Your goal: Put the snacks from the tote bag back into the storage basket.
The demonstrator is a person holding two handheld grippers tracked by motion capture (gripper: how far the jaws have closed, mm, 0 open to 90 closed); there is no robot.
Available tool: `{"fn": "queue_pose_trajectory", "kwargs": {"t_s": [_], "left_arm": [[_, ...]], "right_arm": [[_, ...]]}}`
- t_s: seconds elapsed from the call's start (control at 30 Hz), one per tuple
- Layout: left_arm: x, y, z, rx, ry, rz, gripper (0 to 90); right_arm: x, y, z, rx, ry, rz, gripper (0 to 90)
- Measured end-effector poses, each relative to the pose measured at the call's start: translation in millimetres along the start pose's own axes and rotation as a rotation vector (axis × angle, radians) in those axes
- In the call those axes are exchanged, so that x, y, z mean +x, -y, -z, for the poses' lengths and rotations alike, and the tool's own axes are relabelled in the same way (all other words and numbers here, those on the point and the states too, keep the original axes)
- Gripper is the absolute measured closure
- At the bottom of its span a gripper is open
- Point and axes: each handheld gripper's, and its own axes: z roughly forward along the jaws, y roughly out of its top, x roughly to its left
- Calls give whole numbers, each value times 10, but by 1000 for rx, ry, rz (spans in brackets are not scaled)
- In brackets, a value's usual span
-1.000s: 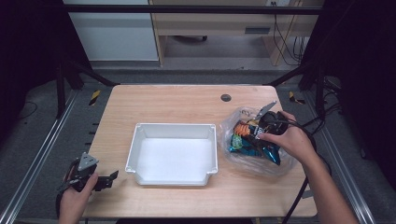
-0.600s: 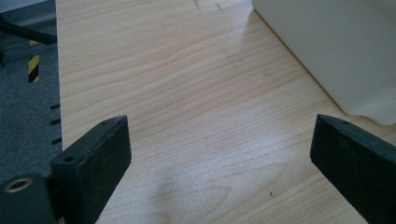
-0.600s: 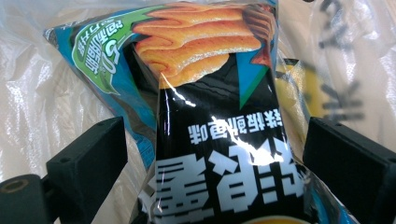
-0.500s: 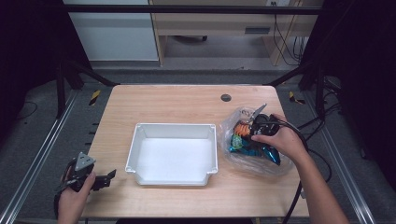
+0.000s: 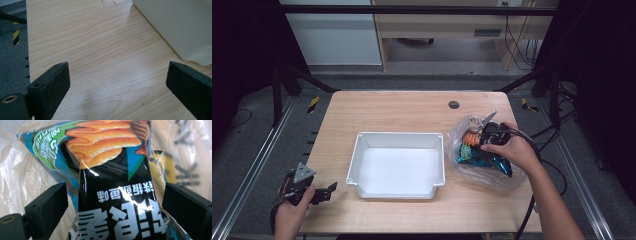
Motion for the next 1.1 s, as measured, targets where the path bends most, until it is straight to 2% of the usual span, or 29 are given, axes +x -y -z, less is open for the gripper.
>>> {"fn": "queue_pose_trajectory", "kwargs": {"t_s": [0.23, 0.3, 0.33, 0.53, 0.83, 0.87, 1.03, 1.1], "left_arm": [[-5, -2, -1, 7, 3, -10, 49], [-6, 0, -2, 6, 2, -6, 49], [-4, 1, -1, 8, 3, -8, 49], [-11, 1, -8, 9, 6, -10, 49], [-19, -4, -16, 15, 11, -16, 49], [-23, -5, -19, 16, 12, -16, 49], [-29, -4, -24, 16, 13, -15, 49], [-30, -4, -26, 17, 14, -15, 49]], "right_arm": [[-11, -4, -31, 7, 4, 0, 66], [-4, -3, -53, 12, -1, -13, 67], [-10, -3, -70, 14, -1, 1, 67], [-6, -10, -143, 29, -10, 9, 65], [-1, -2, -213, 41, -23, -1, 53], [-13, 1, -220, 38, -24, 15, 51], [-12, 1, -246, 48, -29, -1, 40], [-22, 4, -258, 41, -29, 11, 34]]}}
